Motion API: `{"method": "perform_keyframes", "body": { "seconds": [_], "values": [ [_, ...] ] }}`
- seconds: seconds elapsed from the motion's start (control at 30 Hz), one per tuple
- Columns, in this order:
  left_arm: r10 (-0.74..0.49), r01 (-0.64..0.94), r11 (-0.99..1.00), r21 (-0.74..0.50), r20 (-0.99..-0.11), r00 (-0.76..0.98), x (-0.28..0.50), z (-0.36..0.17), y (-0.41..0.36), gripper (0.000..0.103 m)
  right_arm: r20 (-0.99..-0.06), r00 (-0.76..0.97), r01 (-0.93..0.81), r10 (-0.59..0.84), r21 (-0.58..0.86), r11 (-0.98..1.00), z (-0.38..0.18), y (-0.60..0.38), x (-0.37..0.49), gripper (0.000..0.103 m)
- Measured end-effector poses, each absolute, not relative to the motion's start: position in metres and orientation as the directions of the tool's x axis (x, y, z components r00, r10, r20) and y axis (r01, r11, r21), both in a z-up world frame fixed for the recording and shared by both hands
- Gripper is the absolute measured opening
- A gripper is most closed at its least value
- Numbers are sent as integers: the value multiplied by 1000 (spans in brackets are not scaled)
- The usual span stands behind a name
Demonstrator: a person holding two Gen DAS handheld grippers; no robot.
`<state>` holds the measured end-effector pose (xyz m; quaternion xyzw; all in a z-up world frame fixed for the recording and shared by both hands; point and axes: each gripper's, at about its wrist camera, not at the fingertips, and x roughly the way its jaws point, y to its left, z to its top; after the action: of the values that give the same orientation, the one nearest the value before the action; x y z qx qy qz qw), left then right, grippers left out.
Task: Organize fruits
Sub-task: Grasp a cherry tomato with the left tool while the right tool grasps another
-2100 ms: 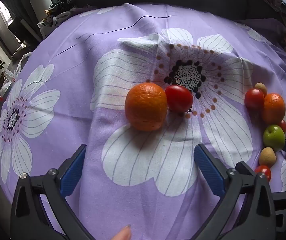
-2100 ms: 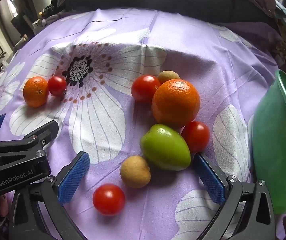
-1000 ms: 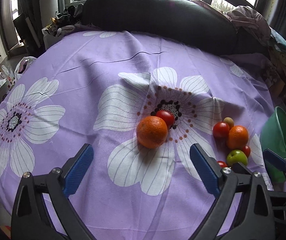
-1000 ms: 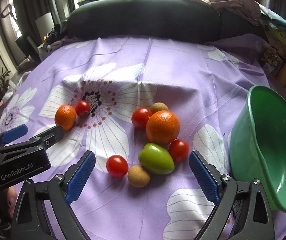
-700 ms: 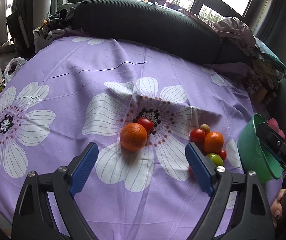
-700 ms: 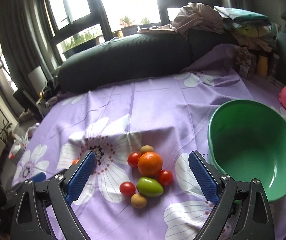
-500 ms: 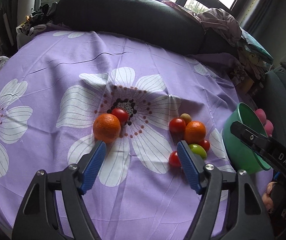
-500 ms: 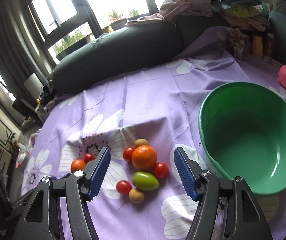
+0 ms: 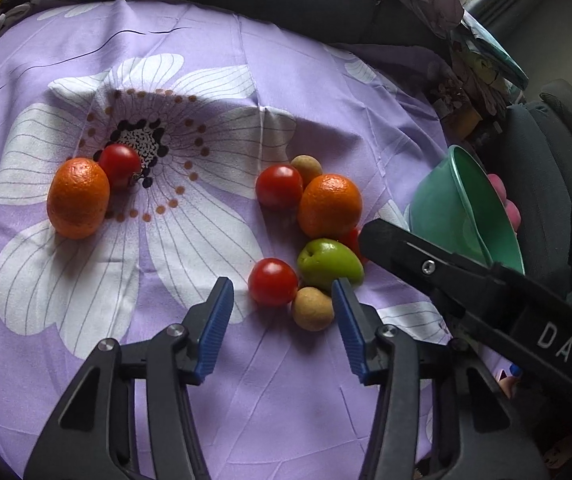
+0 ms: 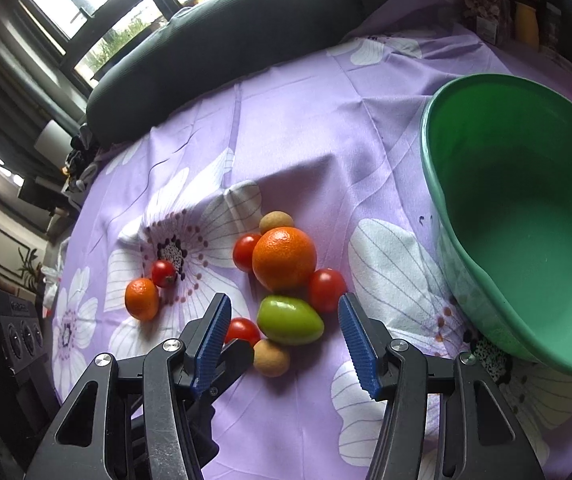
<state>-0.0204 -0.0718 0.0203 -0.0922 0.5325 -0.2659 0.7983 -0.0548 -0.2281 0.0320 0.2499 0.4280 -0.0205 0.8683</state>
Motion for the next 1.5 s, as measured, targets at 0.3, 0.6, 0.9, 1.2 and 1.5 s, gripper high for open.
{"method": "perform_keyframes", "body": {
  "seconds": [0.3,0.6,0.9,1.2,1.5],
  "values": [
    [-542,286,835,-470,-791,283,-15,14,-64,31,-763,617,259,193,429,865,29,-233,-52,59],
    [-525,269,848,-457,-796,300,-13,13,-59,26,-799,588,317,124,369,874,23,-231,-45,59],
    [-486,240,873,-425,-803,345,-14,19,-39,26,-822,567,342,52,292,893,17,-232,-34,37],
    [-456,230,888,-397,-819,347,-12,16,-38,26,-828,554,315,85,302,900,13,-226,-24,37],
    [-433,244,898,-365,-827,359,-14,16,-45,26,-851,523,312,48,243,919,4,-214,-16,29]
  ]
}}
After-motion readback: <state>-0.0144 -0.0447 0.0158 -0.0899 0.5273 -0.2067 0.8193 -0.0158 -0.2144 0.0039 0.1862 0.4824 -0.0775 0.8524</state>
